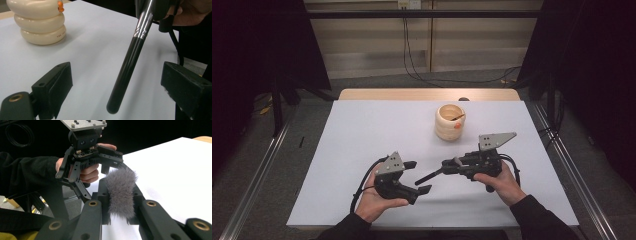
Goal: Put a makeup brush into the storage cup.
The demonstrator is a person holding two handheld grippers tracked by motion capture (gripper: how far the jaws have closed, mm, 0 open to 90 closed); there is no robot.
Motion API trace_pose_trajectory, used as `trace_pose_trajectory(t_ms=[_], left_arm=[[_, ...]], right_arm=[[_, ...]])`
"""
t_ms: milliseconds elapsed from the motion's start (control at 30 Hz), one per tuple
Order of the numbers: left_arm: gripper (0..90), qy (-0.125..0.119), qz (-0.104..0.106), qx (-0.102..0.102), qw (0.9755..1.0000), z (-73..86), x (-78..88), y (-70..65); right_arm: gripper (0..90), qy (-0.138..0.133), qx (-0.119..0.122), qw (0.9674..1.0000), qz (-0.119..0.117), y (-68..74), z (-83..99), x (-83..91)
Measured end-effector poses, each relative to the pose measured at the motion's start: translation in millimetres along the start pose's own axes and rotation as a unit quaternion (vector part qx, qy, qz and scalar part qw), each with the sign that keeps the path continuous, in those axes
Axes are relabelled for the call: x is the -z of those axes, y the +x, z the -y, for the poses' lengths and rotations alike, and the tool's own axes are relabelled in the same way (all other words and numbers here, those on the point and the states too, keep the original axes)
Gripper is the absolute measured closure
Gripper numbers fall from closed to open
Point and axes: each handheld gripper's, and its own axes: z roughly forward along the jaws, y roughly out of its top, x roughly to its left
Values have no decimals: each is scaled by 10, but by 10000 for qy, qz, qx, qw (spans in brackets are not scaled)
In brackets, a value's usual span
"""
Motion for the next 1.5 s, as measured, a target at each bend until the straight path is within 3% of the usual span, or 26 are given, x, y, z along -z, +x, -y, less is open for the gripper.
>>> trace_pose_trajectory(t_ms=[133,200,333,433,533,767,900,933,967,1133,1233,1300,1367,1500], left_arm=[[36,20,16,179,9998,-8,9,35],[28,-1,1,53,10000,-4,20,31],[32,-35,-210,110,9997,-16,54,33],[26,-60,-255,91,9996,-17,83,42],[27,-130,-516,11,9986,-15,103,31],[15,-303,-649,44,9974,5,185,33],[16,-400,-916,1,9950,52,256,51],[20,-409,-874,-2,9953,64,272,68],[26,-374,-999,24,9943,77,295,68],[23,-512,-1031,95,9933,132,403,109],[24,-455,-1179,86,9919,161,464,95],[16,-440,-1067,49,9933,188,514,113],[19,-484,-1238,142,9910,211,561,116],[18,-503,-1308,289,9897,285,611,150]], right_arm=[[777,-13,7,10000,45,4,-8,26],[777,-35,-3,10000,74,-1,-12,38],[776,-56,-17,9999,149,-10,-18,61],[777,-43,-14,9998,168,-16,-19,71],[777,-26,-12,9998,192,-21,-21,76],[777,-13,1,9997,259,-28,-28,93],[777,15,-13,9996,296,-34,-25,101],[777,28,10,9995,299,-30,-27,100],[776,19,28,9996,290,-29,-28,99],[776,63,64,9994,327,-20,-29,92],[776,67,59,9994,344,-30,-26,97],[777,82,40,9993,355,-35,-24,104],[776,80,27,9991,406,-39,-25,115],[776,87,-9,9990,435,-63,-22,134]])
